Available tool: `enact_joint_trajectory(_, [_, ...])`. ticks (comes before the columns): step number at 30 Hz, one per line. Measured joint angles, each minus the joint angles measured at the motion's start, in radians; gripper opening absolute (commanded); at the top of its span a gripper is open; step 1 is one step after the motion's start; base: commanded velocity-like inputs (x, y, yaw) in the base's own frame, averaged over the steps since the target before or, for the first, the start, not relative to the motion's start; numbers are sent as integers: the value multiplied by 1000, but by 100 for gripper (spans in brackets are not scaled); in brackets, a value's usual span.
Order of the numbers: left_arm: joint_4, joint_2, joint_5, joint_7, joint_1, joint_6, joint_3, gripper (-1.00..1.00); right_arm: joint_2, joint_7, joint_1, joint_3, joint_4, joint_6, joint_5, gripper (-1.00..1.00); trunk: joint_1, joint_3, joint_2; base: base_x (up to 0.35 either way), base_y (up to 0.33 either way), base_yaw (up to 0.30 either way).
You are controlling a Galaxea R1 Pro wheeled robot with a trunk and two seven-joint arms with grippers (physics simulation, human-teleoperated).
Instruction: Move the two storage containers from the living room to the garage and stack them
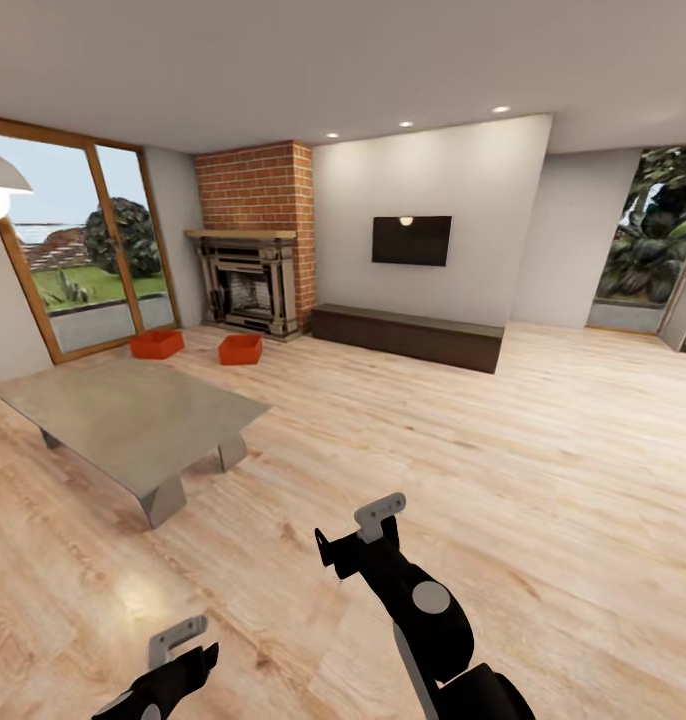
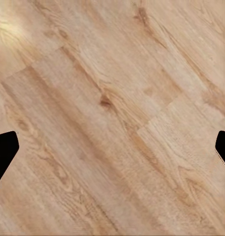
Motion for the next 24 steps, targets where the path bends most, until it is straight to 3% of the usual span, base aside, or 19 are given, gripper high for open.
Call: enact_joint_trajectory(24, [0, 0, 0, 0, 0, 0, 0, 100, 0, 0, 0, -1, 0, 0, 0, 100, 0, 0, 0, 337, -130, 0])
